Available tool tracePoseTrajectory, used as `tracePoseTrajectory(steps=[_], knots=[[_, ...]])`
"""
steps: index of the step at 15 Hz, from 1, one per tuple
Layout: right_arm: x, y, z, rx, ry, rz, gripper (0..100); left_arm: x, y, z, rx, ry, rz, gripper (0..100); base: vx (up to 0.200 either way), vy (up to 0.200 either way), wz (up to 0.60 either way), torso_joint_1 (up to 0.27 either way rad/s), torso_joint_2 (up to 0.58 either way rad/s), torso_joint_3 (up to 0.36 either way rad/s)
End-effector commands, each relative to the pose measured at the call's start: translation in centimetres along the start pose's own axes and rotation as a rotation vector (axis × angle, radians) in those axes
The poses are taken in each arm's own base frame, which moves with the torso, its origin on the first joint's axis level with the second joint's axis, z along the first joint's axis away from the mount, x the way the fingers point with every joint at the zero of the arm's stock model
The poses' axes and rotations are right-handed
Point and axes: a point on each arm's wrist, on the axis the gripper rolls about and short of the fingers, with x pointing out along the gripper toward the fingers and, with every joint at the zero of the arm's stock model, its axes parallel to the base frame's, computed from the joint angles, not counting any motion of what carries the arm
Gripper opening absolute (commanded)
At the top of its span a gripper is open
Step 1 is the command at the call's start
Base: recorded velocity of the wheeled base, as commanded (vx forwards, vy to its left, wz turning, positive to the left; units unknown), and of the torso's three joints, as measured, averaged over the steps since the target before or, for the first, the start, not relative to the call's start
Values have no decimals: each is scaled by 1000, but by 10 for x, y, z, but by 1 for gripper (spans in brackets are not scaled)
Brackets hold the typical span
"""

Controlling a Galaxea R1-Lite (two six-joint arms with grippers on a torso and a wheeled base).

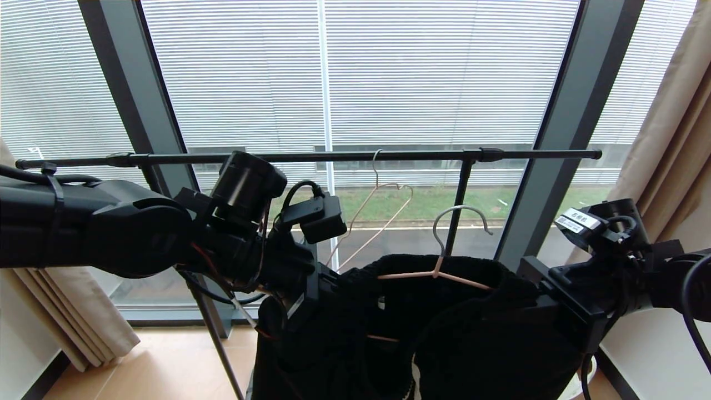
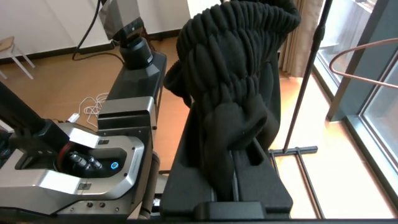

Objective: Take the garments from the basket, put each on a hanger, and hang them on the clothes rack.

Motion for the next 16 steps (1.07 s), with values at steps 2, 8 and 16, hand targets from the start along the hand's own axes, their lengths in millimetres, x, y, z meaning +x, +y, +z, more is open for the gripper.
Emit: tracePoseTrajectory(steps=[2, 8, 16], knots=[[0, -1, 0, 0, 1, -2, 0, -5, -3, -1, 0, -2, 8, 0, 0, 0, 0, 0, 0, 0], [-1, 1, 5, -32, 87, -149, 100, -29, -5, -10, -32, -7, 63, 0, 0, 0, 0, 0, 0, 0], [-8, 19, 35, -79, 124, -328, 100, -61, -22, -36, -31, -54, 182, 0, 0, 0, 0, 0, 0, 0]])
